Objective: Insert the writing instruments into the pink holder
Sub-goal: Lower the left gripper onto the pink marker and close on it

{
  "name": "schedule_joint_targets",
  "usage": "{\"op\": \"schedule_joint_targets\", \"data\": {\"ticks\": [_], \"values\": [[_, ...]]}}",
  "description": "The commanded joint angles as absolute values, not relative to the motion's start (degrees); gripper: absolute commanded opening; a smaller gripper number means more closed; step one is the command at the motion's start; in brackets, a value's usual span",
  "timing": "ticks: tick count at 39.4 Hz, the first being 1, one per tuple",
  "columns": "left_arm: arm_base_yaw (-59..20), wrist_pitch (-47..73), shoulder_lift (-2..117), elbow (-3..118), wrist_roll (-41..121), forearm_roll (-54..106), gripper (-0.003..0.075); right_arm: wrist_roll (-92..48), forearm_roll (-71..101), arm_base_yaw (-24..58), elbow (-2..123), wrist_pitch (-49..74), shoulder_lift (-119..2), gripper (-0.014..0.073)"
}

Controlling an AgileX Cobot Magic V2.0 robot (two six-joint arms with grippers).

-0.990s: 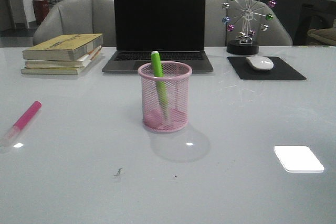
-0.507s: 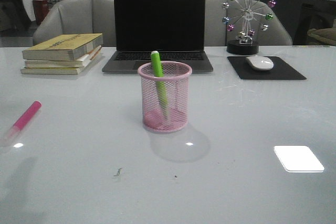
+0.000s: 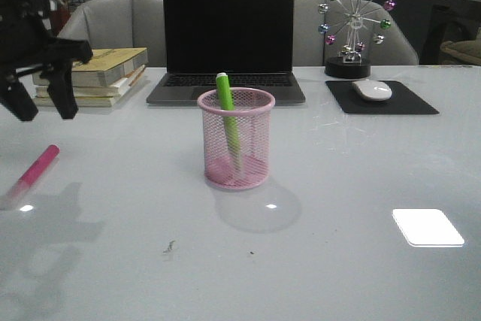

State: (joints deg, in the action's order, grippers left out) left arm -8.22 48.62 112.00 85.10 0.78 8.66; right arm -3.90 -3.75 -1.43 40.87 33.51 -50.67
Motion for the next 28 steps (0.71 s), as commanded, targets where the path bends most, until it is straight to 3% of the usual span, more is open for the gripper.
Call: {"op": "schedule_joint_targets", "data": {"ticks": [1,28], "values": [[-8.58,48.95,111.27,87.00,0.00,9.33,0.0408,-4.10,-4.69,-1.82,42.41,30.06,-50.08,0.0383],[-8.58,46.65,118.13,87.00,0.00,6.83,0.0408,-4.10,-4.69,-1.82,42.41,30.47,-50.08,0.0383]]}}
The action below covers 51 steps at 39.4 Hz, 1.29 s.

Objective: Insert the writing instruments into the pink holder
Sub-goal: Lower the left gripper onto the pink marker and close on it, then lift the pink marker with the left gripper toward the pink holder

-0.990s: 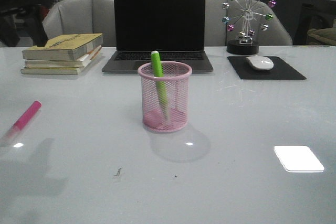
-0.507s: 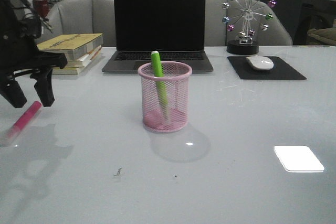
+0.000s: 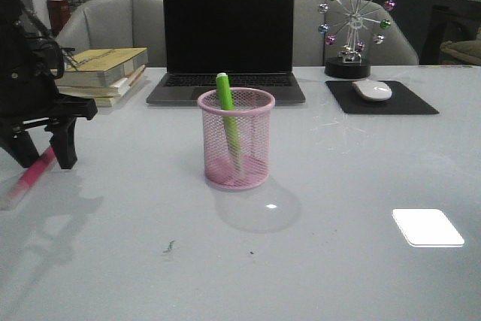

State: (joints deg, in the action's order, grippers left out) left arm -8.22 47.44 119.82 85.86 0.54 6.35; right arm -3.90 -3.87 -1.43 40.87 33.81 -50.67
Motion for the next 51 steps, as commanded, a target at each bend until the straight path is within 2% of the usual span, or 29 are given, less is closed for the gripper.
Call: {"op": "schedule_joint_targets", "data": {"ticks": [1,5,8,13,15,17,27,40,51], "values": [[-8.58,46.65,118.25,87.00,0.00,6.83,0.0407,-4.10,-4.69,-1.82,42.41,30.47,-50.08,0.0383],[-8.58,46.65,118.56,87.00,0.00,6.83,0.0393,-4.10,-4.69,-1.82,42.41,30.53,-50.08,0.0383],[-8.58,46.65,118.70,87.00,0.00,6.83,0.0342,-4.10,-4.69,-1.82,42.41,30.53,-50.08,0.0383],[-8.58,46.65,118.70,87.00,0.00,6.83,0.0173,-4.10,-4.69,-1.82,42.41,30.53,-50.08,0.0383],[-8.61,46.65,118.59,87.00,0.00,7.52,0.0081,-4.10,-4.69,-1.82,42.41,30.53,-50.08,0.0383],[-8.61,46.65,118.46,87.26,0.00,8.00,0.0106,-4.10,-4.69,-1.82,42.41,30.71,-50.08,0.0383],[-9.60,43.92,113.84,92.19,1.27,8.35,0.0097,-4.10,-4.69,-1.82,42.41,31.11,-50.08,0.0383],[-14.29,27.24,100.68,92.63,3.30,8.72,0.0092,-4.10,-4.69,-1.82,42.41,31.11,-50.08,0.0383],[-22.19,12.88,96.42,91.51,3.30,9.46,0.0092,-4.10,-4.69,-1.82,42.41,31.11,-50.08,0.0383]]}}
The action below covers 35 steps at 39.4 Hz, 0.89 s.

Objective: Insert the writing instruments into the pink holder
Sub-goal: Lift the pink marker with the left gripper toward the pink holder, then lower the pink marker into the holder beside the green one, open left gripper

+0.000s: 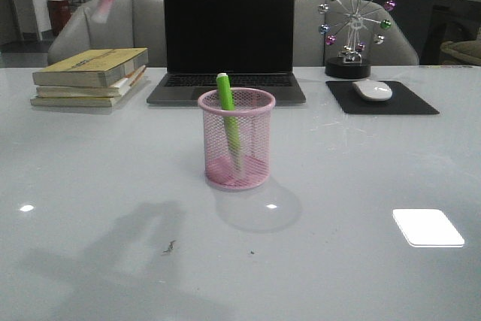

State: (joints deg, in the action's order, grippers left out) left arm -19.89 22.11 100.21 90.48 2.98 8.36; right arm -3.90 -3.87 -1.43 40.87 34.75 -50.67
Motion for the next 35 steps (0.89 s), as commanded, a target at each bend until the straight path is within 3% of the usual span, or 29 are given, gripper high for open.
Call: {"op": "schedule_joint_targets", "data": {"ticks": [1,14,21,35], "values": [[-23.11,11.58,96.17,91.28,3.30,9.46,0.0092,-4.10,-4.69,-1.82,42.41,31.11,-50.08,0.0383],[-33.37,-10.15,96.06,79.42,3.30,10.68,0.0092,-4.10,-4.69,-1.82,42.41,31.11,-50.08,0.0383],[-37.67,-34.79,96.92,66.21,3.30,11.40,0.0092,-4.10,-4.69,-1.82,42.41,31.11,-50.08,0.0383],[-39.28,-36.50,104.31,64.58,3.30,11.91,0.0093,-4.10,-4.69,-1.82,42.41,31.17,-50.08,0.0383]]}}
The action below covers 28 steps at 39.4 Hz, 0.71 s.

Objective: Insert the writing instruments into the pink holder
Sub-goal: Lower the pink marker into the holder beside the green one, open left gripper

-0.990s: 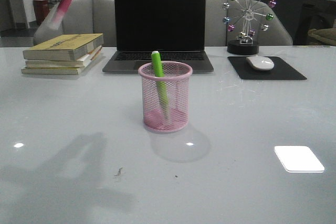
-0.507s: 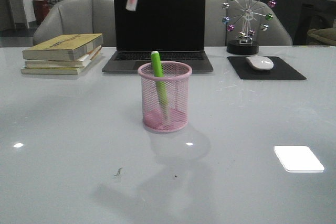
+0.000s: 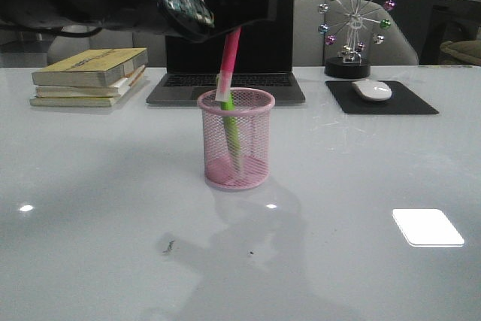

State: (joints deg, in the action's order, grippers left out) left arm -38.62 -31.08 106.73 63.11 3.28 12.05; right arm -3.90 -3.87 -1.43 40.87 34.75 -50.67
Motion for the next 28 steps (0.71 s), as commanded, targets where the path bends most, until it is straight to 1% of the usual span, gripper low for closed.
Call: {"op": "schedule_joint_targets", "data": {"ticks": [1,5,13,15,21,28], "values": [[-39.42,-36.50,104.31,64.58,3.30,11.91,0.0094,-4.10,-4.69,-1.82,42.41,31.17,-50.08,0.0383],[-40.05,-36.50,104.43,64.58,3.30,12.04,0.0125,-4.10,-4.69,-1.82,42.41,31.17,-50.08,0.0383],[-40.30,-36.98,104.43,64.58,3.30,12.04,0.0314,-4.10,-4.69,-1.82,42.41,31.11,-50.13,0.0383],[-40.30,-37.03,104.43,64.58,3.30,12.04,0.0343,-4.10,-4.69,-1.82,42.41,31.11,-50.13,0.0383],[-40.01,-35.65,102.60,64.69,3.30,12.04,0.0351,-4.10,-4.74,-1.82,42.41,31.11,-50.13,0.0383],[-37.24,-27.15,95.33,64.69,4.30,11.77,0.0351,-4.10,-4.80,-1.82,42.41,31.11,-50.13,0.0383]]}}
